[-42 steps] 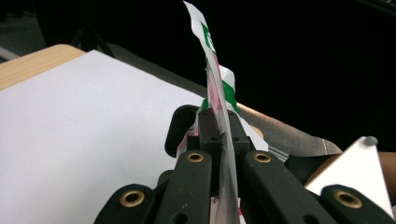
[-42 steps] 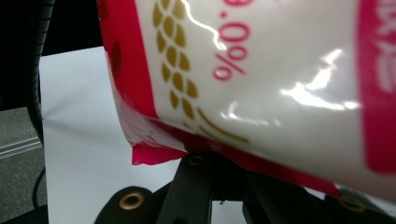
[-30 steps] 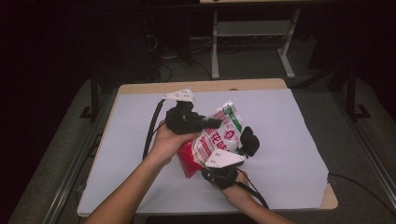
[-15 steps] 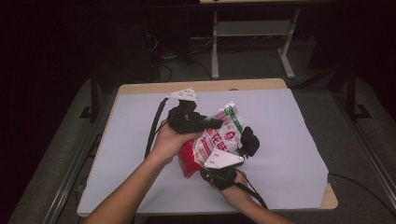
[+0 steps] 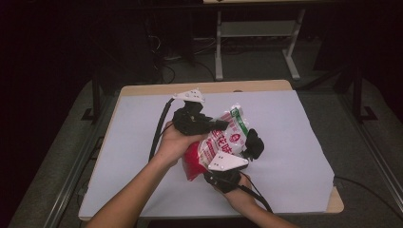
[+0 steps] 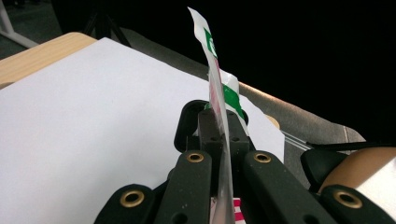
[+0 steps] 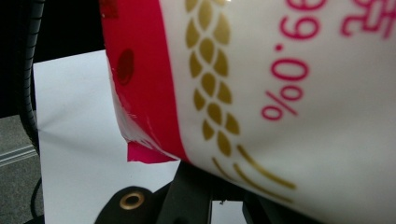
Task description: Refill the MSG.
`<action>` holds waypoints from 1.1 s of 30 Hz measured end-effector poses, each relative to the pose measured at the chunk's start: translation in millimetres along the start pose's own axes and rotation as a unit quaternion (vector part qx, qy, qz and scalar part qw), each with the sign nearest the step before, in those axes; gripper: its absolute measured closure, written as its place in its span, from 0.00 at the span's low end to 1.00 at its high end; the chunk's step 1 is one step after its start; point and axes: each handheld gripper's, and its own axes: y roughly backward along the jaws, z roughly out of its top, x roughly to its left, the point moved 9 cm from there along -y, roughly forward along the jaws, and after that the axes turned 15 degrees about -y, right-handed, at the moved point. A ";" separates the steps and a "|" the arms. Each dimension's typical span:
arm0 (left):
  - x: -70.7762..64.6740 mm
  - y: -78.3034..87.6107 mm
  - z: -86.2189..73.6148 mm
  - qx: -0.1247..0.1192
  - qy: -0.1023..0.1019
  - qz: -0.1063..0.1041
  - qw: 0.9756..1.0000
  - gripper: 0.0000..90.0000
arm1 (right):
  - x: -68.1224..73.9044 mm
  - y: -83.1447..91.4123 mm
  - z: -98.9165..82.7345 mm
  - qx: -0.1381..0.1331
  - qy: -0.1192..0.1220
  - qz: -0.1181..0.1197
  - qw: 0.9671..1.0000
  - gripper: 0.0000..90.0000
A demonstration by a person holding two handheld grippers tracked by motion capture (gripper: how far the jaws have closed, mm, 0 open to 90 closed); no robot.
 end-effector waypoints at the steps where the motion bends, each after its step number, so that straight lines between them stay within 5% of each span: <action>1: 0.4 -0.6 -0.3 0.001 0.000 0.000 1.000 1.00 | -0.1 -0.2 -0.2 0.000 0.000 -0.001 1.000 1.00; 16: 1.2 -4.9 -1.9 0.014 0.009 -0.009 1.000 1.00 | 2.4 -2.6 -2.4 -0.003 0.020 -0.014 1.000 1.00; 33: 5.8 -17.4 -1.5 0.025 0.011 -0.016 0.999 1.00 | -3.2 -2.8 -5.0 0.002 -0.001 -0.014 1.000 1.00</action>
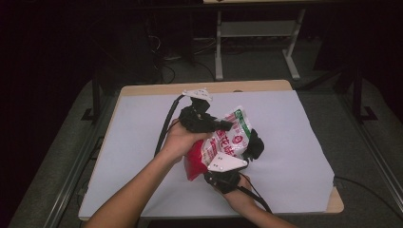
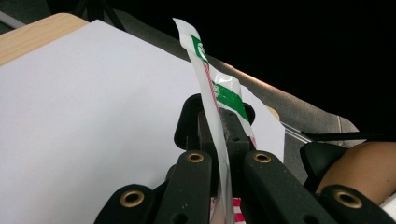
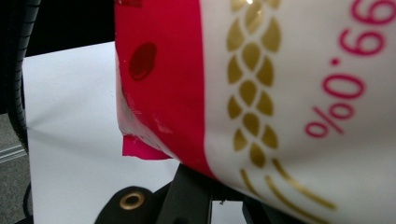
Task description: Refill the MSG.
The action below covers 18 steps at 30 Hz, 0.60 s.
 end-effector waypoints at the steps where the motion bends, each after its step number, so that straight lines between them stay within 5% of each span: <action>1: 0.9 -0.2 0.2 0.000 -0.002 0.001 1.000 1.00 | -0.8 -0.2 0.1 -0.001 -0.002 -0.001 1.000 1.00; 18: 2.7 -2.9 0.6 0.003 0.000 0.006 1.000 1.00 | -2.4 -0.3 -0.1 -0.007 -0.010 -0.006 1.000 1.00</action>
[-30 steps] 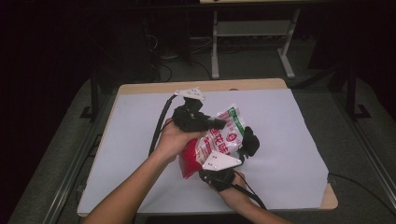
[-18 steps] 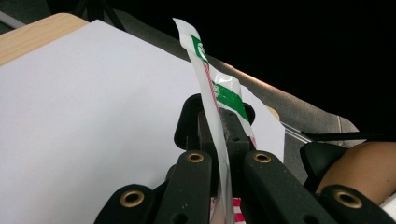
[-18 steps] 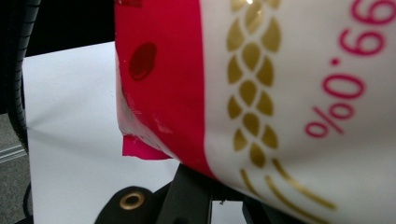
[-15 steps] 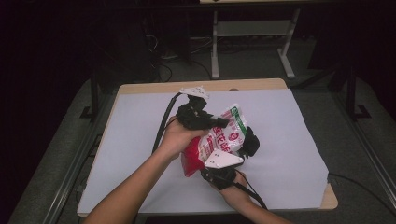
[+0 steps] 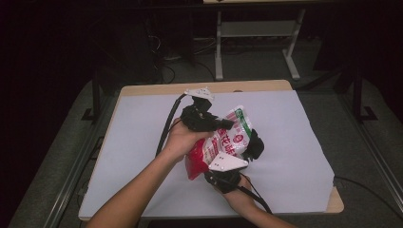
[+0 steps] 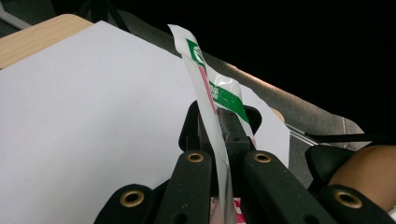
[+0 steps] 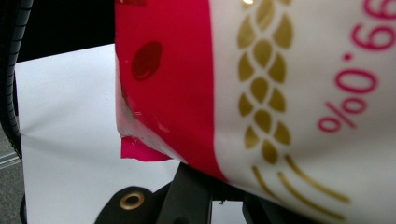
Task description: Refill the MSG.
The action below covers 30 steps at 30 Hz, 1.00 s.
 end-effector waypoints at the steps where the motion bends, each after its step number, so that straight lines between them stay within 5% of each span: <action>1: 0.3 0.0 0.0 -0.001 0.000 0.001 1.000 1.00 | 0.1 -0.2 0.0 0.000 0.000 0.000 1.000 1.00; 30: 1.5 -2.9 -1.5 0.016 0.007 0.012 1.000 1.00 | 4.9 -2.1 -1.3 0.001 0.001 0.005 1.000 1.00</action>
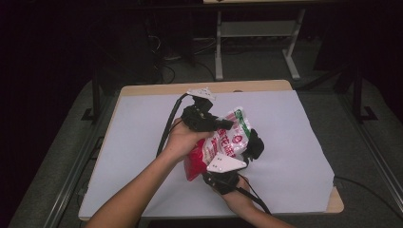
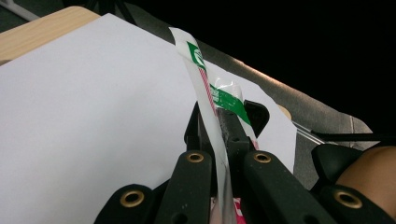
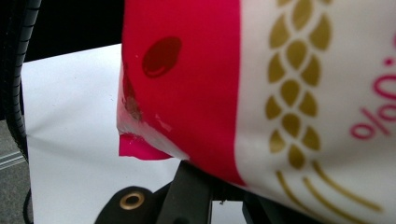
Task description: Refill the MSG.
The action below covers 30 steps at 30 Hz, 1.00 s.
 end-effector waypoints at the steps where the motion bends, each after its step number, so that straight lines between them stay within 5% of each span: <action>1: 0.0 -0.1 0.0 0.001 -0.001 0.000 1.000 1.00 | 0.1 0.0 0.0 0.000 0.000 0.001 1.000 1.00; 30: 0.9 -5.3 0.9 0.012 -0.002 0.002 1.000 1.00 | -0.7 -0.1 0.0 0.001 -0.007 0.009 1.000 1.00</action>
